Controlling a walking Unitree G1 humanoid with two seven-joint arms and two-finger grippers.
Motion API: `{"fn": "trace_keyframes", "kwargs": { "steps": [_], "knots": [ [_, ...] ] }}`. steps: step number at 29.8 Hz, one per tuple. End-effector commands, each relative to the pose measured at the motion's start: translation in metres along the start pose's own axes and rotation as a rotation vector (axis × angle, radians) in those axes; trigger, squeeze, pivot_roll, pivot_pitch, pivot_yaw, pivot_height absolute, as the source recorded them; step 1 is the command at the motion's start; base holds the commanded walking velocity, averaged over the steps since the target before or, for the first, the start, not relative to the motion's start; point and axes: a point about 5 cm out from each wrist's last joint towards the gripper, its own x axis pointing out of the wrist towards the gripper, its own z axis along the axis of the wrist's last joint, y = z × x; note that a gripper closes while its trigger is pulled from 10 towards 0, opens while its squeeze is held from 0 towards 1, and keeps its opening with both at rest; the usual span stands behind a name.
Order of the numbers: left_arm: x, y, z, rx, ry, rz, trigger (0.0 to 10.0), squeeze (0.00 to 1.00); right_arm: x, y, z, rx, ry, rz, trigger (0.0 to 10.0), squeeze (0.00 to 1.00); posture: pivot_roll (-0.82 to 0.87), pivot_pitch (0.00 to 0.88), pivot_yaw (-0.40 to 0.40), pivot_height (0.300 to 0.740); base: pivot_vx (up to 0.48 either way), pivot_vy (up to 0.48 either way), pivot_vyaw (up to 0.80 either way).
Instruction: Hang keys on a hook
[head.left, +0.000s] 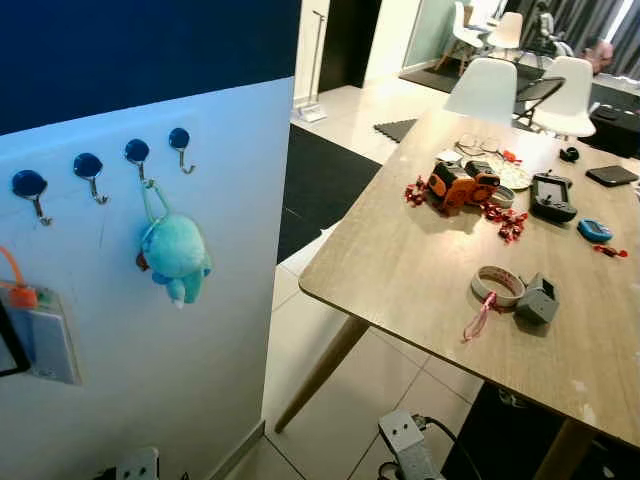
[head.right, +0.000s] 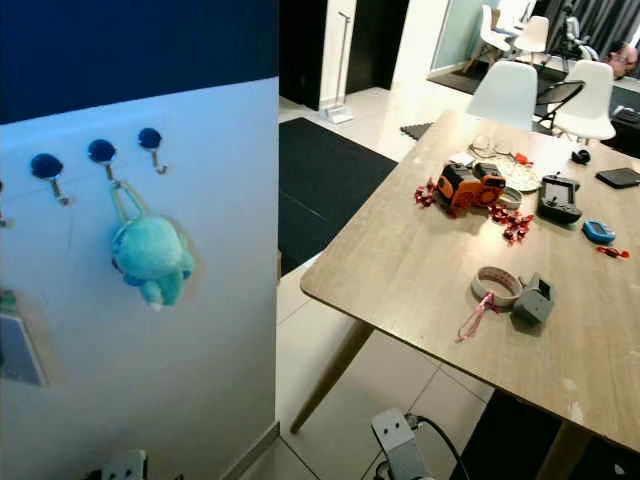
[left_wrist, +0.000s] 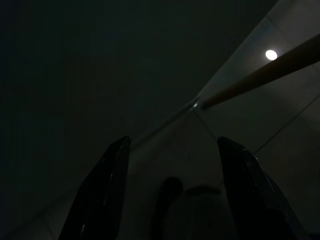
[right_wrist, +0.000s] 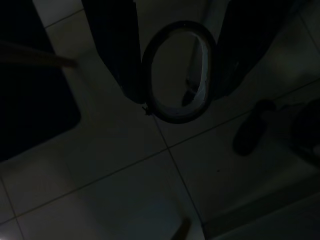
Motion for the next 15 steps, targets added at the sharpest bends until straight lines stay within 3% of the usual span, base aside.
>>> {"fn": "trace_keyframes", "kwargs": {
  "steps": [1,11,15],
  "knots": [
    [-0.0010,-0.0027,-0.0029,-0.007,0.010,-0.010,10.0,0.00,-0.0013,-0.0013,-0.0048,0.000,0.010,0.000,10.0,0.00,0.11,0.041,-0.105,0.740,0.000,0.000,0.00],
    [-0.0019,-0.0023,-0.0022,0.008,-0.003,-0.012,10.0,0.00,-0.0014,-0.0001,-0.0062,0.002,0.011,0.002,10.0,0.00,0.10,0.046,-0.104,0.740,0.000,0.000,0.00],
    [-0.0021,-0.0032,-0.0019,0.011,-0.008,-0.015,10.0,0.00,-0.0015,-0.0001,-0.0067,0.004,0.012,0.000,10.0,0.00,0.10,0.048,-0.104,0.740,0.000,-0.402,0.00]
  ]
}}
